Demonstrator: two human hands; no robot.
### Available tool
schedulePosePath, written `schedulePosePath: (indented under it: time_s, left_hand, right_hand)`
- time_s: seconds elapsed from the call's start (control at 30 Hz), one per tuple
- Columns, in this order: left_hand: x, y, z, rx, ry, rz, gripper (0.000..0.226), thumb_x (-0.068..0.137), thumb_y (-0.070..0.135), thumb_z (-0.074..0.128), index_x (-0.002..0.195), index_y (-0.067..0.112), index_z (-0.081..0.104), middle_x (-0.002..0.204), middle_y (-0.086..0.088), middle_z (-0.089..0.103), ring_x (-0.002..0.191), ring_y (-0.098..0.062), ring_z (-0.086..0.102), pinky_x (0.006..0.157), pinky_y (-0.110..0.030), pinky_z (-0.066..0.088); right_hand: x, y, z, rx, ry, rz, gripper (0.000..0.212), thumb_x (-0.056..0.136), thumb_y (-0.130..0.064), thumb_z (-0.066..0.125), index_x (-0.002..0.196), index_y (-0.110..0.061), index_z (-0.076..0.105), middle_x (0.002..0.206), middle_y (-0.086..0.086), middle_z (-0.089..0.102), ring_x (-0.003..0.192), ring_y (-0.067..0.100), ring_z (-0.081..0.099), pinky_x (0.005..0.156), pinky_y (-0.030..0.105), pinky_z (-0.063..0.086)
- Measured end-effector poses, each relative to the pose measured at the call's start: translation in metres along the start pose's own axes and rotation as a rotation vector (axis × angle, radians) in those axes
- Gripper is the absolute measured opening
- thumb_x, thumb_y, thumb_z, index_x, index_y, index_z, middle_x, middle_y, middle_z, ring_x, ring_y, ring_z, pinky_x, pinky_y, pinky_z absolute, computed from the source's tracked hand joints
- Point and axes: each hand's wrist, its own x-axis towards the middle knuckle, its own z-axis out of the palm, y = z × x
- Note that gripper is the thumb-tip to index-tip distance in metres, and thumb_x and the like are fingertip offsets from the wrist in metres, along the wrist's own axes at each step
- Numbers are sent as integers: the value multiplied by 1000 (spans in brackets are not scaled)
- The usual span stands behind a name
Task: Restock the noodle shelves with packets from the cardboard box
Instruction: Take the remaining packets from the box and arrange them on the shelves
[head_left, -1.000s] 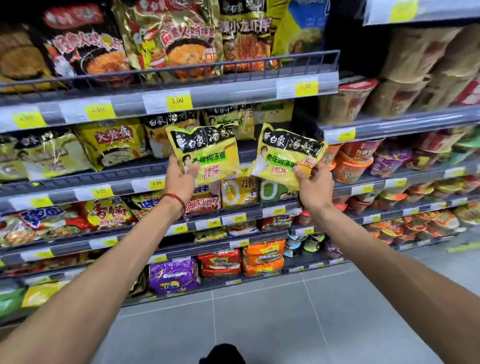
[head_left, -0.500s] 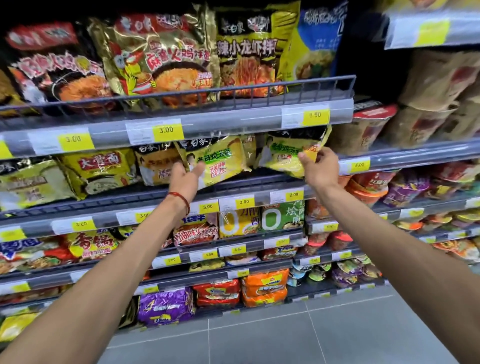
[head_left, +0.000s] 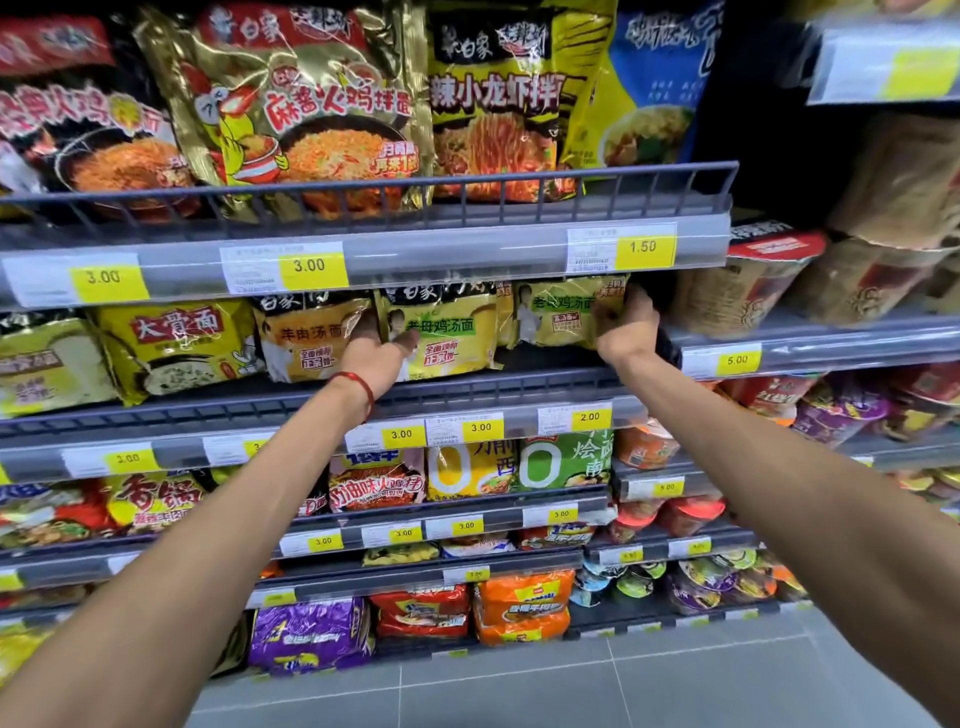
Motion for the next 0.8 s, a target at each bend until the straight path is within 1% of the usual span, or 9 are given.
schedulePosePath:
  time_s: [0.03, 0.1, 0.17, 0.2, 0.4, 0.57, 0.67, 0.73, 0.8]
  left_hand:
    - [2, -1, 1, 23, 4, 2, 69, 94, 45, 62, 149, 11, 37, 149, -10, 46, 136, -32, 42, 112, -42, 31]
    - [6, -2, 3, 43, 20, 23, 68, 94, 45, 61, 150, 17, 35, 149, -10, 46, 136, -32, 43, 113, -43, 32]
    - [10, -2, 5, 39, 45, 28, 67, 93, 44, 62, 149, 20, 36, 148, -10, 48, 134, -33, 44, 113, -45, 34]
    - [11, -2, 7, 43, 54, 19, 67, 93, 44, 62, 149, 18, 37, 148, -10, 48, 134, -33, 44, 113, -45, 34]
    - [7, 1, 18, 90, 82, 5, 59, 97, 41, 59, 143, 9, 44, 144, -10, 49, 131, -30, 45, 98, -31, 34]
    - [2, 0, 19, 154, 96, 73, 43, 93, 42, 64, 126, 19, 49, 132, -6, 57, 124, -30, 51, 102, -37, 39]
    - [-5, 5, 24, 135, 103, 79, 30, 91, 39, 68, 107, 22, 49, 108, 0, 56, 108, -25, 54, 89, -29, 38]
    - [-9, 7, 32, 104, 107, 91, 26, 90, 33, 71, 103, 18, 53, 104, 2, 58, 101, -21, 54, 86, -27, 38]
    - [-9, 8, 42, 45, 112, 98, 27, 86, 28, 76, 101, 14, 59, 105, 0, 64, 102, -22, 58, 87, -29, 42]
  right_hand:
    - [8, 3, 5, 52, -6, 45, 22, 101, -9, 46, 80, -16, 51, 65, -3, 60, 63, 11, 47, 48, 15, 43]
    - [17, 3, 8, -130, -89, -50, 5, 98, -10, 53, 98, -16, 54, 97, 6, 61, 79, 13, 57, 71, 24, 48]
    - [29, 10, 15, -256, -81, -87, 27, 97, -12, 53, 124, -4, 52, 124, 19, 60, 113, 32, 59, 92, 36, 44]
    - [29, 8, 15, -228, -75, -78, 33, 99, -13, 51, 129, 0, 50, 130, 23, 58, 121, 39, 54, 96, 39, 40]
    - [40, 15, 26, -300, -163, -180, 37, 102, -16, 47, 133, 5, 44, 131, 30, 57, 121, 46, 52, 91, 43, 40]
    - [33, 13, 17, -391, -286, -142, 50, 103, -22, 48, 142, 4, 33, 133, 28, 56, 122, 44, 53, 93, 41, 44]
    - [29, 11, 6, -463, -377, -143, 50, 98, -30, 53, 139, -2, 45, 139, 19, 55, 125, 36, 55, 93, 33, 46]
    - [21, 5, -5, -477, -445, -131, 45, 97, -30, 55, 134, -4, 54, 138, 16, 58, 125, 33, 57, 90, 28, 46]
    - [9, 0, -21, -512, -519, -123, 42, 101, -24, 49, 134, 1, 54, 141, 19, 54, 129, 34, 52, 98, 29, 44]
